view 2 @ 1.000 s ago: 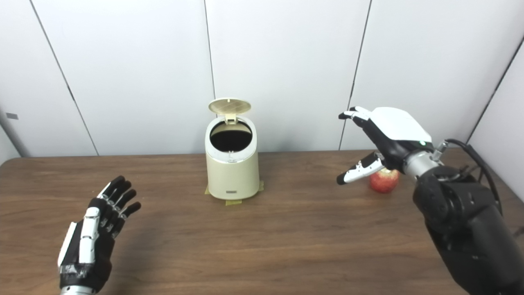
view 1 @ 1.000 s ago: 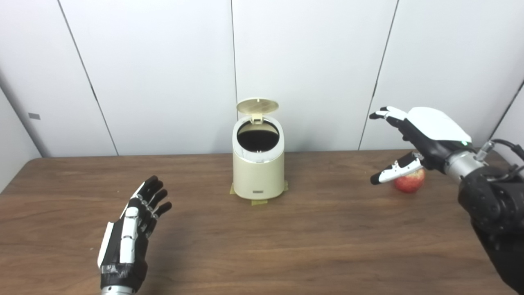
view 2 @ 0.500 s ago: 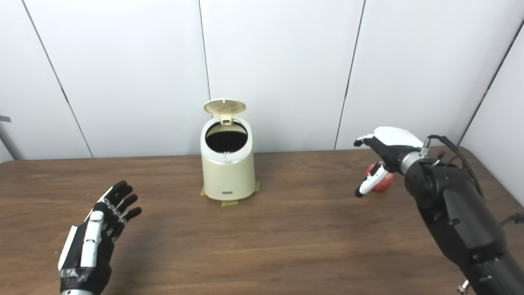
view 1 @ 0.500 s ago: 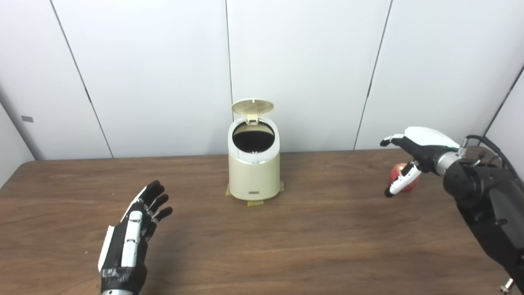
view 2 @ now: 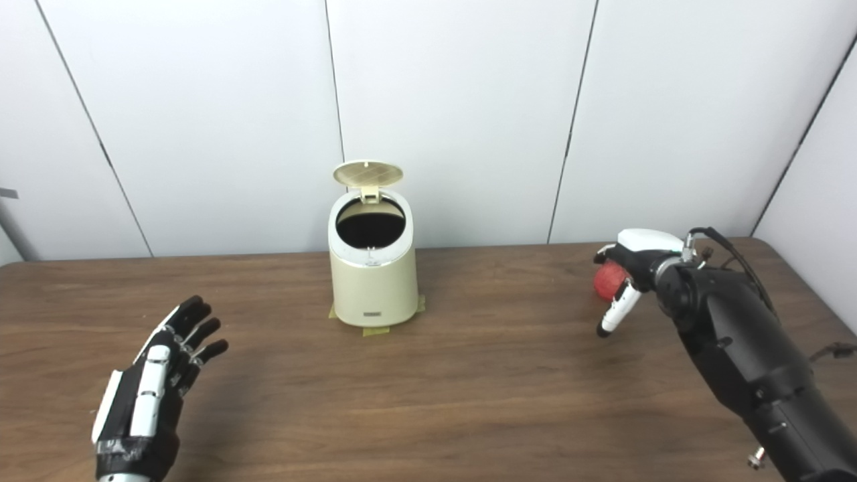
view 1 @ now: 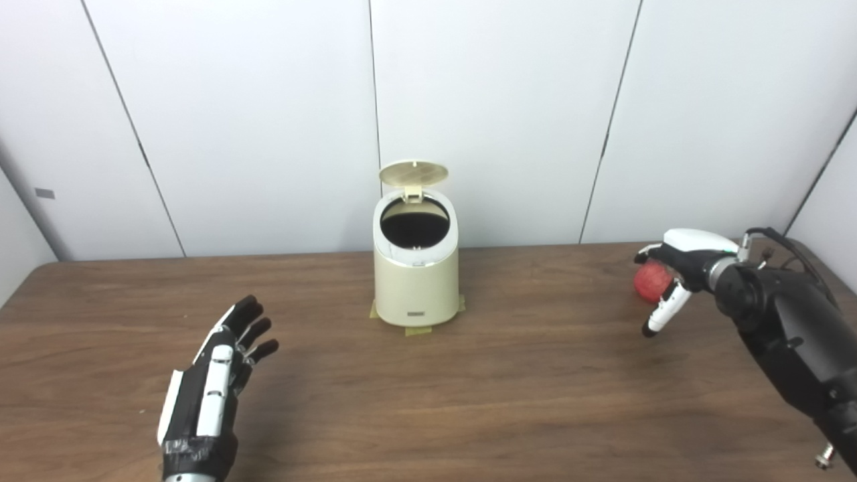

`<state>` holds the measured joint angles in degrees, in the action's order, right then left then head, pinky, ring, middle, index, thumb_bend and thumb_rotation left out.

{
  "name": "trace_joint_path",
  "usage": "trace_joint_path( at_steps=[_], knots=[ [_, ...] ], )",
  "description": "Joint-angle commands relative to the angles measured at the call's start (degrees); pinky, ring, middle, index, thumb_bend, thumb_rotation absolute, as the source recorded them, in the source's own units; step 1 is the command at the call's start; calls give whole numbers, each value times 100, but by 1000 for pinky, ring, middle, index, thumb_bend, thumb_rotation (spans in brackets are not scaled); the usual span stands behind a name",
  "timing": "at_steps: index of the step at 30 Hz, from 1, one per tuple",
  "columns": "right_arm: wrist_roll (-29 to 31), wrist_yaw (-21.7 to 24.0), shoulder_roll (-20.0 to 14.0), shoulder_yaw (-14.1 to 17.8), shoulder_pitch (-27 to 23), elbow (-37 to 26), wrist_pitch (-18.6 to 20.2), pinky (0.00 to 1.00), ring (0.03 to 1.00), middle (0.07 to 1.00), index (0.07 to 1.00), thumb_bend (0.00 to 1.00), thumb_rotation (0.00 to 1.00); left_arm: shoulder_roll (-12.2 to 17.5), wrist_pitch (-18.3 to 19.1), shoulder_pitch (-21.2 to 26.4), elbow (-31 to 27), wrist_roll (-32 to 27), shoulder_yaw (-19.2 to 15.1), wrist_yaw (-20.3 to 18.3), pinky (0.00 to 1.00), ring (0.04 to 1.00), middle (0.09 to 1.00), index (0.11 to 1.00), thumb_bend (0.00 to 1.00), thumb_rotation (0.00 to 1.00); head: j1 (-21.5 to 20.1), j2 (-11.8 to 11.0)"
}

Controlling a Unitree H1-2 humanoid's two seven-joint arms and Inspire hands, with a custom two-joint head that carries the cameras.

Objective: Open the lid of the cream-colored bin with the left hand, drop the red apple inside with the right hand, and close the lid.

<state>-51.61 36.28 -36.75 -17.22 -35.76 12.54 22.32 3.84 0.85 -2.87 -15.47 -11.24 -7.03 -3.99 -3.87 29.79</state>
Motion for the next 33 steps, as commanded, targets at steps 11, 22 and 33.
trace_joint_path(
  at_steps=[11,22,33],
  knots=[
    [299,-568,-240,37,-127,377,-460,692,874,915,830,913,211,44,33,32,-455,-54,80,-65,775,878,897,871,275,803,18,12],
    [671,-873,-247,55,-181,895,-787,716,873,920,800,887,147,42,56,5,-509,31,114,-35,754,878,896,867,286,806,40,11],
    [667,-821,-291,-122,-213,811,-725,631,796,869,781,851,99,50,17,-12,-494,90,117,-27,748,875,893,861,282,824,40,11]
  ],
)
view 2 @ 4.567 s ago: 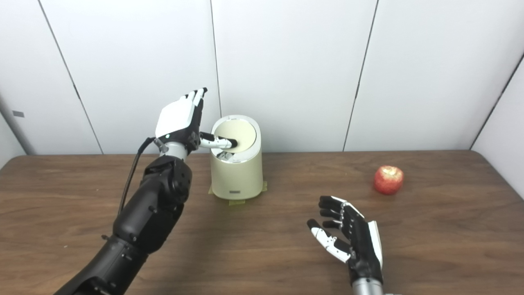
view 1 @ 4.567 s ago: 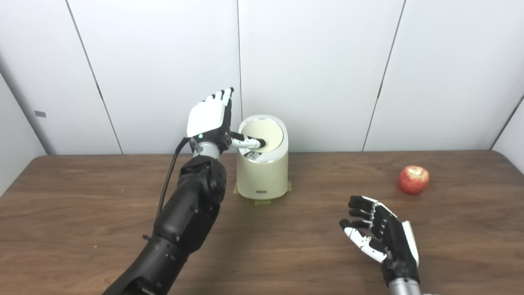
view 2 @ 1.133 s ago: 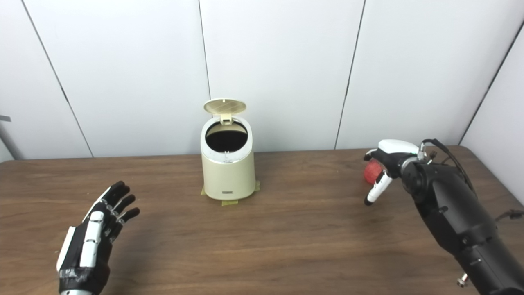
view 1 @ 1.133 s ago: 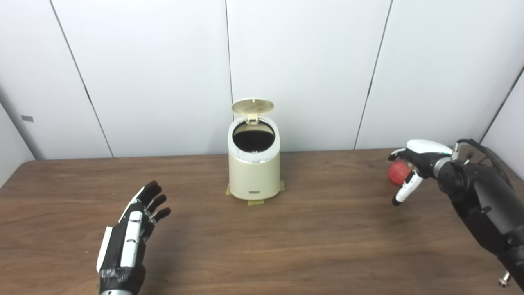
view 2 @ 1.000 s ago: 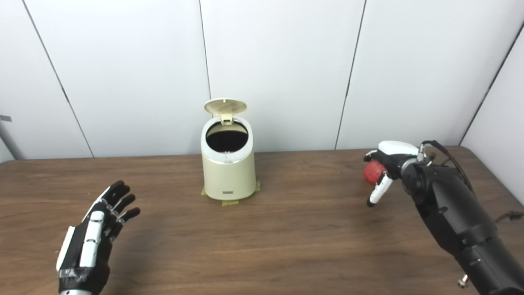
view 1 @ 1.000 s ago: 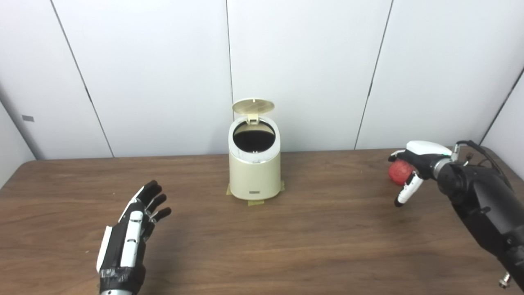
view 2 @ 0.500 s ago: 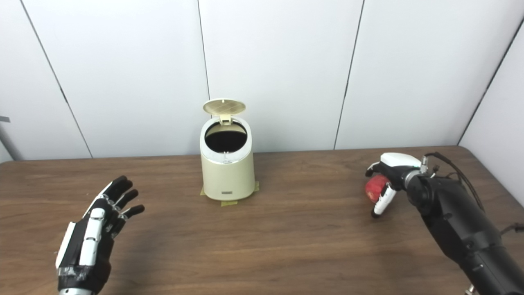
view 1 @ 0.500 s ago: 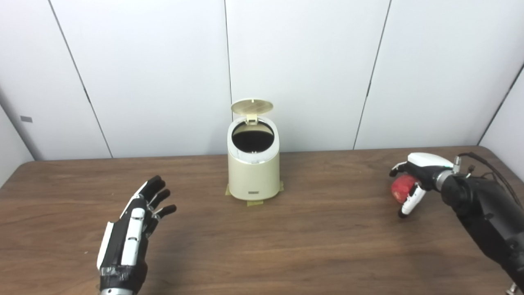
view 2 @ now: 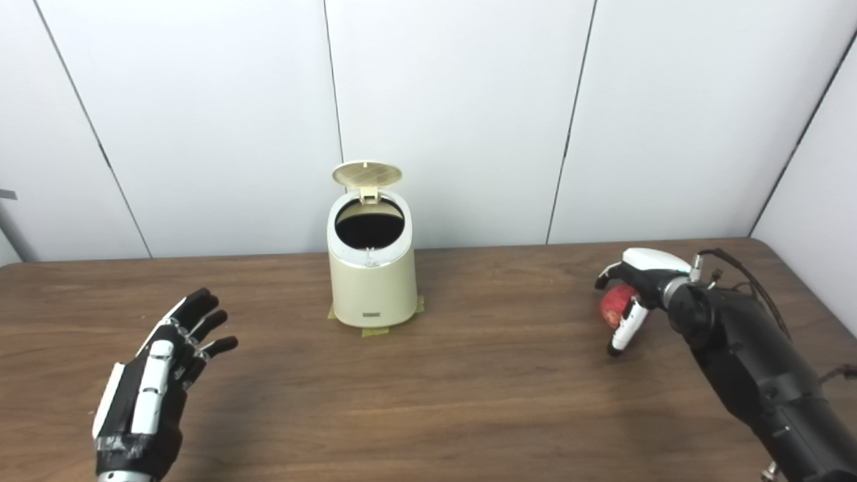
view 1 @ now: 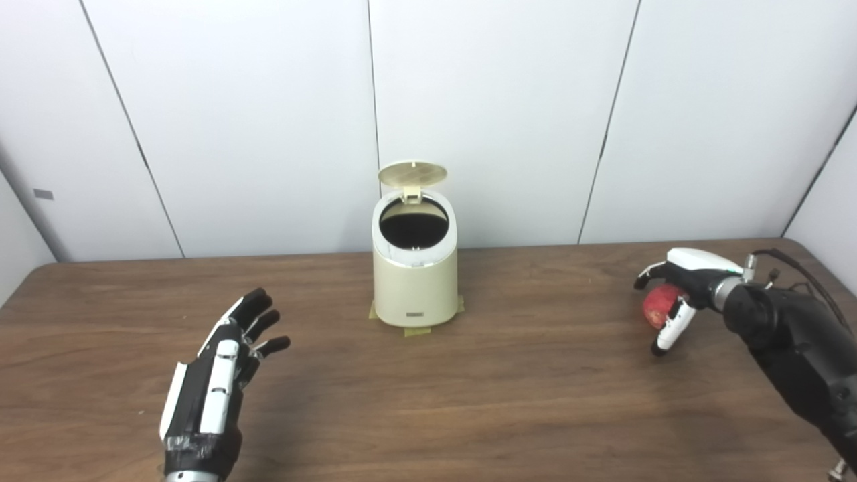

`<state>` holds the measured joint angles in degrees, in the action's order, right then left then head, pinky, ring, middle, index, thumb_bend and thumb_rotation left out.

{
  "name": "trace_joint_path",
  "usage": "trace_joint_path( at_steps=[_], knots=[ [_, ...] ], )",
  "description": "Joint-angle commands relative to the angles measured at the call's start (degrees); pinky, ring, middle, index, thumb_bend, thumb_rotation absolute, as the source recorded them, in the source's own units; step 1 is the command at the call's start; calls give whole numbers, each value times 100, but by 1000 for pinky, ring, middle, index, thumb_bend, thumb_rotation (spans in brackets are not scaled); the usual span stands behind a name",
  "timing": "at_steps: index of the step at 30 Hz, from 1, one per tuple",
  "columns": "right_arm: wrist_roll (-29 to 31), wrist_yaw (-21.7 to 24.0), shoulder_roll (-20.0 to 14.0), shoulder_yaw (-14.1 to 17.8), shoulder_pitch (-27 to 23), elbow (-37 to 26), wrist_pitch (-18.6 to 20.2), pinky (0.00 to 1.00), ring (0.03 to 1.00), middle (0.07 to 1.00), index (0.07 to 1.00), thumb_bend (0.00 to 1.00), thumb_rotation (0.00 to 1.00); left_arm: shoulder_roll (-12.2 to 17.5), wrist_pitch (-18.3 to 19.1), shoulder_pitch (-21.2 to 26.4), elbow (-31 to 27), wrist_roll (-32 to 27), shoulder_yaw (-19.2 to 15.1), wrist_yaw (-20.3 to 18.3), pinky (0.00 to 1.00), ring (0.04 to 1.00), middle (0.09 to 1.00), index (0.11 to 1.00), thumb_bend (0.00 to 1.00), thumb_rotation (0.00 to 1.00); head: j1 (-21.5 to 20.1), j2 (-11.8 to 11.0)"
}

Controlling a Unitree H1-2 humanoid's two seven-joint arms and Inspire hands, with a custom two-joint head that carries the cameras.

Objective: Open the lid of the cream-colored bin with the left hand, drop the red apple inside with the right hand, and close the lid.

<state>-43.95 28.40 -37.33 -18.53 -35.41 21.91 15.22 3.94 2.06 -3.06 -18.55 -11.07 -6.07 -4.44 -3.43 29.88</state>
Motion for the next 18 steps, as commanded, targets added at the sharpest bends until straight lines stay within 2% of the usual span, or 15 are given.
trace_joint_path(
  at_steps=[1,3,4,5,6,7,9,12,15,18],
  knots=[
    [-101,-53,-242,3,-235,-163,-21,613,772,852,775,841,90,35,-100,5,-192,82,22,25,747,874,893,861,285,825,-3,3],
    [-113,-231,-250,16,-194,-185,-117,546,680,774,732,815,28,27,-85,13,-189,98,21,39,742,870,888,856,293,820,-11,-8],
    [-189,-275,-249,-3,-174,-241,-75,499,615,707,707,800,14,34,-77,18,-182,108,25,37,740,870,888,855,292,817,-11,-8],
    [-246,-297,-248,-20,-162,-279,-37,397,499,576,677,661,5,40,-73,22,-178,115,28,35,741,872,891,857,291,819,-11,-8],
    [-399,-376,-223,-70,-168,-252,59,362,459,531,666,613,2,37,-71,24,-172,113,28,39,741,873,892,858,290,820,-11,-8],
    [-583,-449,-195,-137,-189,-195,166,304,391,505,580,573,1,33,-76,20,-172,122,28,44,740,872,891,856,287,818,-2,-14],
    [-826,-613,-159,-232,-210,-125,250,230,320,483,508,539,0,32,-90,12,-171,136,28,48,738,871,888,854,281,816,-5,-5],
    [-883,-803,-104,-172,-137,-330,281,190,287,476,489,533,0,44,-92,4,-175,141,24,27,736,871,887,851,291,807,-25,0],
    [-955,-786,-95,-175,-118,-482,277,245,343,479,487,532,0,40,-95,3,-170,140,19,24,735,869,885,849,289,802,-28,1],
    [-994,-760,-72,-152,-96,-603,322,252,351,410,501,528,0,25,-76,8,-172,116,13,33,736,869,883,847,289,796,-21,3]
  ],
)
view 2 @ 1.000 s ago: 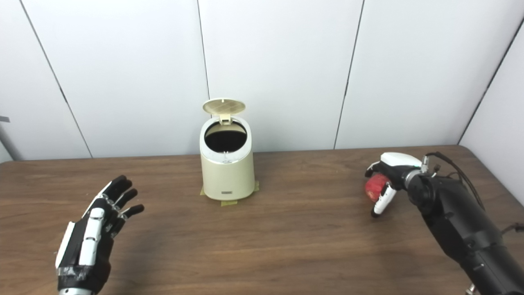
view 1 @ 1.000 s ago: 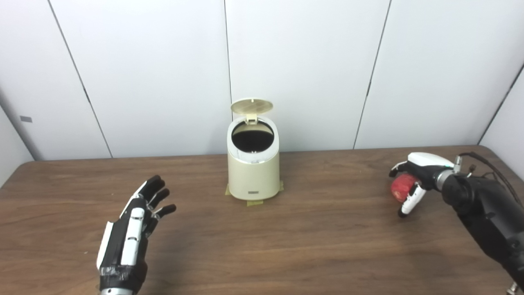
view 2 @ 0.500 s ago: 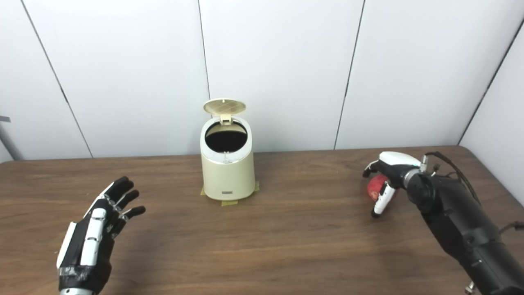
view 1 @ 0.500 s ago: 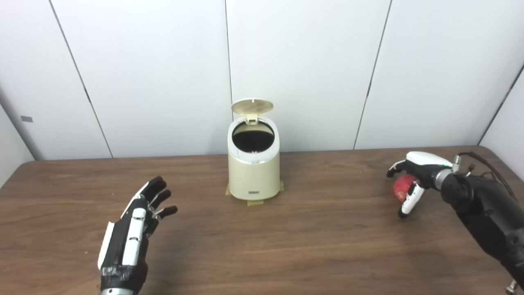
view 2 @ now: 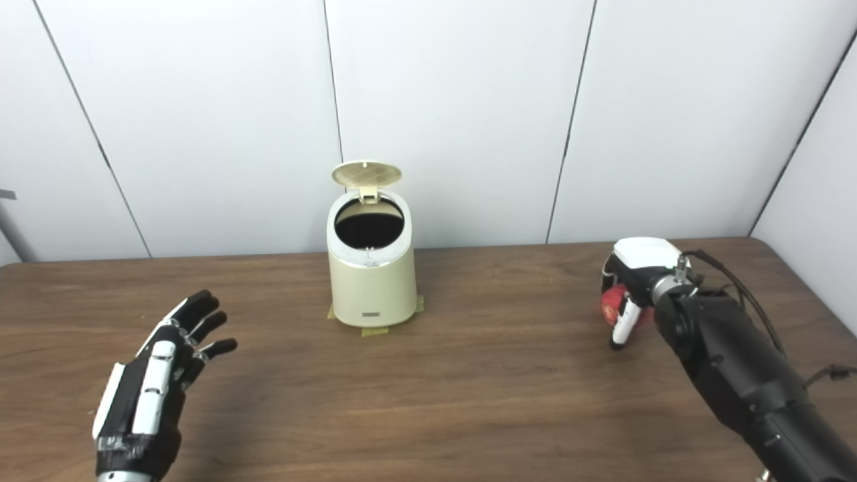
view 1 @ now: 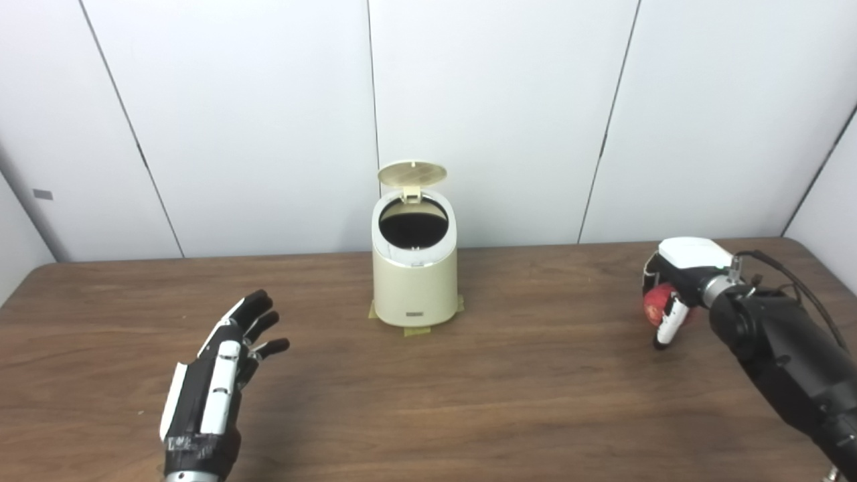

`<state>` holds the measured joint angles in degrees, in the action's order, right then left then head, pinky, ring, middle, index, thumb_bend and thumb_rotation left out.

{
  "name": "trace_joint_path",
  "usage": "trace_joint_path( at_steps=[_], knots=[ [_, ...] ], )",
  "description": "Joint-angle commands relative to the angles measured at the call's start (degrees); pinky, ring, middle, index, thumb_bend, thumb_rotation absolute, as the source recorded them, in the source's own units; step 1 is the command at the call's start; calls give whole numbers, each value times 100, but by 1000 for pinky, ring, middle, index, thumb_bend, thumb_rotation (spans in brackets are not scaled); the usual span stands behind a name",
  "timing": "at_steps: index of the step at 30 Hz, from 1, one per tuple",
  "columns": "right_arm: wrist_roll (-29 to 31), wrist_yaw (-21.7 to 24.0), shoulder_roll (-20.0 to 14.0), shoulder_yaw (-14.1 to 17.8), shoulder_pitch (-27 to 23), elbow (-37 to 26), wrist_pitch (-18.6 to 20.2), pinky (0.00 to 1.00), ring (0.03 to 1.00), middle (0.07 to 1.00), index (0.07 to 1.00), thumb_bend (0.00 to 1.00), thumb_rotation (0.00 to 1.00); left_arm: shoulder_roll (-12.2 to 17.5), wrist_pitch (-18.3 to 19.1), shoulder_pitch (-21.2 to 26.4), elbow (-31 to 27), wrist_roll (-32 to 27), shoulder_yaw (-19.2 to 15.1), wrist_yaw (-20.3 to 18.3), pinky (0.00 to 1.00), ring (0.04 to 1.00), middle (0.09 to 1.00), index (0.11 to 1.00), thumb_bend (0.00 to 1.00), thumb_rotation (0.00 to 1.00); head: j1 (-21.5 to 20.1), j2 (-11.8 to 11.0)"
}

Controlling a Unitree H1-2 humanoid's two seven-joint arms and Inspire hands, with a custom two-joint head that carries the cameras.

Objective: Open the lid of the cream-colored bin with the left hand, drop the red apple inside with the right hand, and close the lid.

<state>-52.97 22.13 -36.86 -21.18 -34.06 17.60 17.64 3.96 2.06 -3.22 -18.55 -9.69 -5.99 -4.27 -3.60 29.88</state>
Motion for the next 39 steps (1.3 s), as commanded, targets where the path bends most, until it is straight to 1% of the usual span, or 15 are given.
trace_joint_path(
  at_steps=[1,4,8,12,15,19,21,24,26,28,30,31,33,35,39],
  knots=[
    [-91,-206,-111,126,-225,-158,50,262,360,407,502,528,0,16,-64,25,-175,-20,3,25,735,868,882,846,289,789,-3,3],
    [-26,-289,-78,204,-187,-297,36,303,402,428,497,531,0,15,-69,24,-178,29,15,33,724,861,879,842,294,788,-3,3],
    [175,-276,-45,365,-110,-616,-32,268,361,403,498,528,0,29,-107,18,-152,33,26,9,729,858,879,843,295,787,-15,4],
    [235,-94,57,474,-66,-1284,104,289,381,434,487,532,0,42,-144,22,-121,112,38,12,727,859,881,848,298,803,-4,-3],
    [298,-109,22,438,-69,-1800,-306,326,416,493,479,529,0,45,-187,27,-96,161,52,-4,731,864,885,851,302,795,-3,-12],
    [102,-171,81,350,-190,-2413,-747,250,340,457,476,533,0,-14,-201,23,-95,90,50,6,753,866,885,850,283,770,-2,-21],
    [20,-96,192,354,-294,-2801,-846,247,352,464,477,532,0,-70,-183,28,-97,49,39,45,778,869,886,852,261,737,11,-23],
    [-123,132,312,318,-480,-3307,-1002,417,462,524,464,524,0,-123,-220,39,-47,106,38,106,815,877,886,857,253,723,44,-34],
    [-283,196,503,297,-628,-3516,-1053,406,443,530,463,523,0,-154,-275,39,10,183,48,145,824,878,885,859,255,711,62,-41],
    [-376,145,746,298,-764,-3605,-1099,405,449,544,457,520,0,-160,-334,29,69,250,91,156,821,880,888,865,252,696,96,-49],
    [-504,137,979,277,-909,-3644,-1142,266,402,512,485,518,0,-153,-349,9,105,276,141,138,822,885,892,866,242,699,111,-44],
    [-600,170,1096,252,-992,-3661,-1166,245,401,520,490,516,0,-157,-333,-4,106,260,161,128,836,893,899,867,235,707,115,-47],
    [-760,118,1281,175,-1154,-3600,-1332,277,413,556,465,511,0,-165,-281,-21,77,235,187,124,855,905,910,870,233,710,114,-49],
    [-859,-269,1406,109,-1258,-3365,-1662,252,370,565,462,505,0,-172,-248,-25,51,256,203,148,867,911,915,872,238,717,115,-52],
    [-916,-1166,1645,73,-1362,-2793,-2216,233,360,567,462,504,0,-159,-225,-17,72,346,236,180,877,914,916,875,241,736,140,-75]
  ],
)
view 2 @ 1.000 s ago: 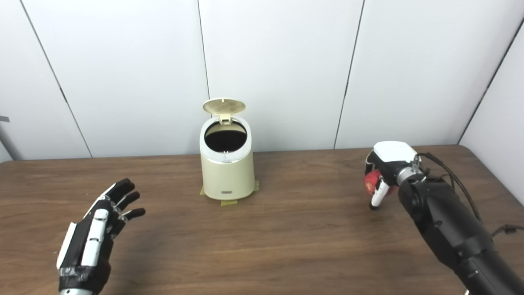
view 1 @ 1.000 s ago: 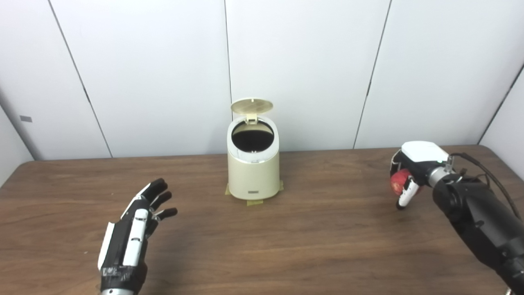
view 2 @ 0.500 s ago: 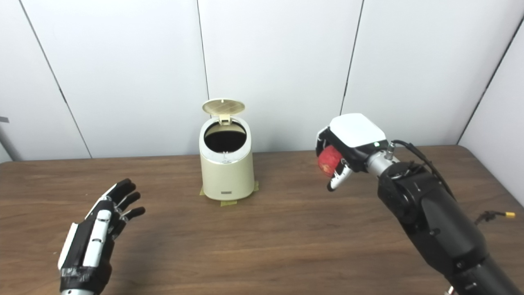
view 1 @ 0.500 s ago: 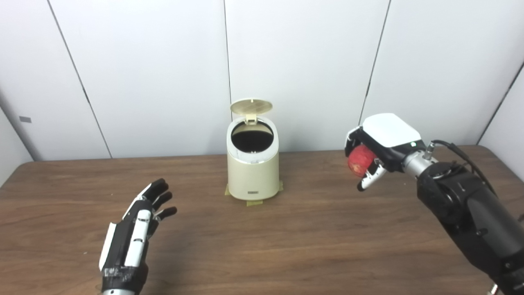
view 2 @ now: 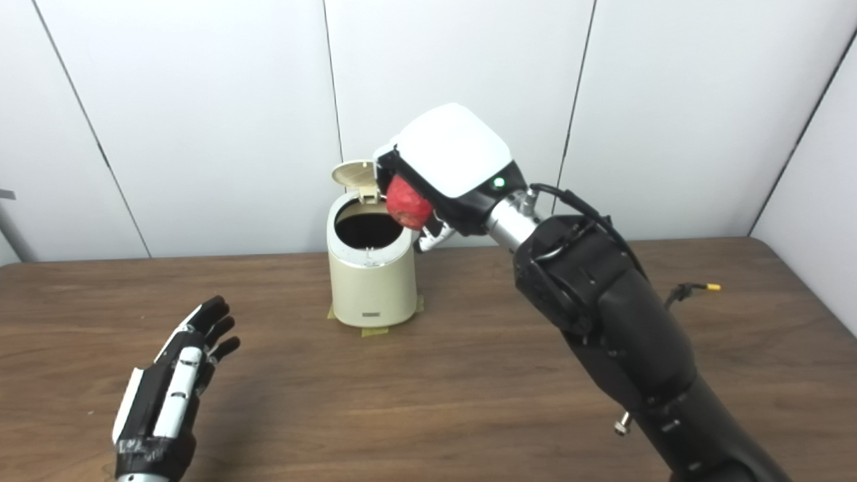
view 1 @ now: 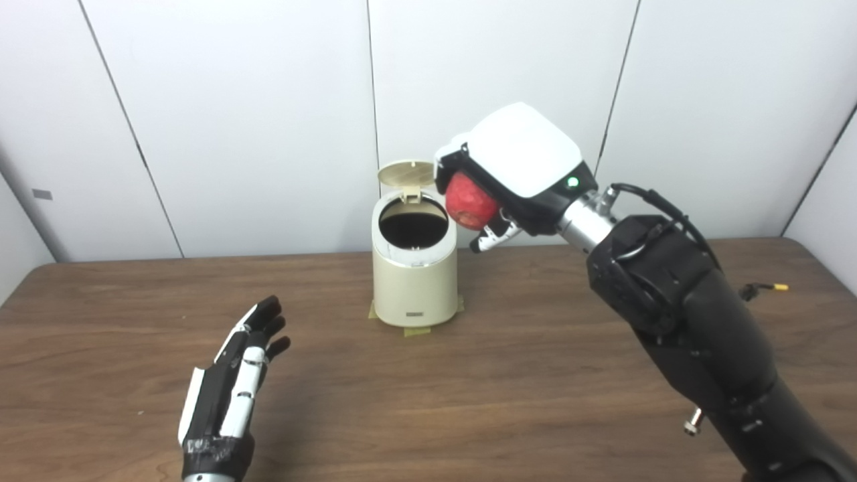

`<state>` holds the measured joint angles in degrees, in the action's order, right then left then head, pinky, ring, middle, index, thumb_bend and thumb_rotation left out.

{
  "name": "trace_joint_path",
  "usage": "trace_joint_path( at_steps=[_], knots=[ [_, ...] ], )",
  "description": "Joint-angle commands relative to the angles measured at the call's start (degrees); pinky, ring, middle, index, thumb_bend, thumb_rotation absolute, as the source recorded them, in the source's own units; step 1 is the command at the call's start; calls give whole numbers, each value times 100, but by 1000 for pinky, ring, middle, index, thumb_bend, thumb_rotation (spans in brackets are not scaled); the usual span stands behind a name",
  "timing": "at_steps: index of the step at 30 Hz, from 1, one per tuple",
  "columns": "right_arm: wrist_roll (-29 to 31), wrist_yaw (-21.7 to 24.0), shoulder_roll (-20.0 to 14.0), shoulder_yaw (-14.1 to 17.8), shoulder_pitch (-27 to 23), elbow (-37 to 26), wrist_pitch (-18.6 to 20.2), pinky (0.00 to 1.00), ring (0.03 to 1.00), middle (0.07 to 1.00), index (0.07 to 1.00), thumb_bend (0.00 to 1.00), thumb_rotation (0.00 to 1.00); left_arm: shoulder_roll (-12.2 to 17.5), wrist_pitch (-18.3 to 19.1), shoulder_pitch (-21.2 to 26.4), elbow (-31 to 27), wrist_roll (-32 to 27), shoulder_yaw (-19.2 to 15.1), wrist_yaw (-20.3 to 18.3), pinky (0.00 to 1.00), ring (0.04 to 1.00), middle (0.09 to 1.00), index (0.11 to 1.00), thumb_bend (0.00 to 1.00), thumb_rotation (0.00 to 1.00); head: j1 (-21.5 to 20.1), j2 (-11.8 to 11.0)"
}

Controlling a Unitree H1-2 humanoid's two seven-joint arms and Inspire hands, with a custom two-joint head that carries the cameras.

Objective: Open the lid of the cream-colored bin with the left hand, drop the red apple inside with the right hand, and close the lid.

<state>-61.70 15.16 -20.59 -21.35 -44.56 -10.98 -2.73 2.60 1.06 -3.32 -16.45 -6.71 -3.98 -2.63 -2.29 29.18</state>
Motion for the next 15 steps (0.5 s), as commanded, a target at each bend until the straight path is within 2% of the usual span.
trace_joint_path(
  at_steps=[1,4,7,11,15],
  knots=[
    [-59,-665,70,87,-332,185,-280,230,364,564,460,505,0,-20,-119,-5,-133,75,42,23,883,916,918,877,245,743,8,-5],
    [-145,-1078,204,10,-450,627,-498,247,382,561,456,507,0,-20,-130,2,-121,142,67,34,890,918,917,879,247,749,8,-24],
    [-221,-1043,340,-84,-596,1016,-520,301,416,566,449,509,0,-39,-139,9,-121,158,83,44,887,916,917,875,236,733,32,-31],
    [-281,-1035,497,-195,-727,1433,-469,315,432,577,453,499,0,-53,-114,8,-140,220,98,81,884,918,917,874,234,743,51,-44],
    [-368,-1571,627,-352,-872,2139,-587,304,429,579,452,489,0,-83,-109,4,-154,233,105,113,872,917,915,868,213,722,60,-40]
  ],
)
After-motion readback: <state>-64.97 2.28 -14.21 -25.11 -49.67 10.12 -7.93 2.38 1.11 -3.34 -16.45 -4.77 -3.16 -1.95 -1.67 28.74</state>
